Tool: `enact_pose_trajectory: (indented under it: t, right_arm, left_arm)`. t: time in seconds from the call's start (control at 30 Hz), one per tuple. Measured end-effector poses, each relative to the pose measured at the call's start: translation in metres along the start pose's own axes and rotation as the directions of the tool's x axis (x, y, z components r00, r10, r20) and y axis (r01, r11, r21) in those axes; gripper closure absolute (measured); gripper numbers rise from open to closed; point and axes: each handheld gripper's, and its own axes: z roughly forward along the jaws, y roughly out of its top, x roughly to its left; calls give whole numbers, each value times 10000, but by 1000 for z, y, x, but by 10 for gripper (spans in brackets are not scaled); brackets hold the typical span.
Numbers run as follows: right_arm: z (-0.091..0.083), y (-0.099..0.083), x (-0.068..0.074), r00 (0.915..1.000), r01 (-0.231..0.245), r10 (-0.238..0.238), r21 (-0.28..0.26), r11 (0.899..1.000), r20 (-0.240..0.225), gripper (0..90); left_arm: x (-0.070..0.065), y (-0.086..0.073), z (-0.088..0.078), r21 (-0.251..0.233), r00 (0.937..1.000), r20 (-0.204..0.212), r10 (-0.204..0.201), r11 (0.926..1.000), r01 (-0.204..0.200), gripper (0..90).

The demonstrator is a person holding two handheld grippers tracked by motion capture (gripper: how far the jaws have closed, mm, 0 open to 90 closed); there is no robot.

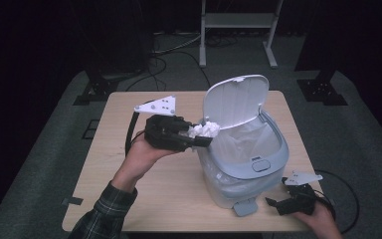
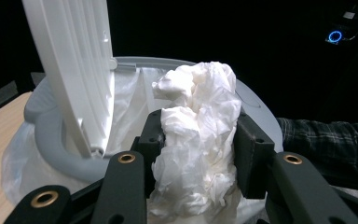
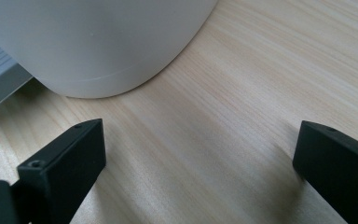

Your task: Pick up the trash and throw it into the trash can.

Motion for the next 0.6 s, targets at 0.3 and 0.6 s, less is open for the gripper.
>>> enact_pose_trajectory:
  t: [0.3,0.6]
  right_arm:
    - [0,0,0,10000,1,-1,-1,10000,-1,14]
    - [0,0,0,10000,15,-15,-1,10000,-12,14]
  left_arm:
    - [0,18,18,47,9992,20,397,9992,-397,608]
    - [1,27,35,33,9984,-39,556,9984,-556,606]
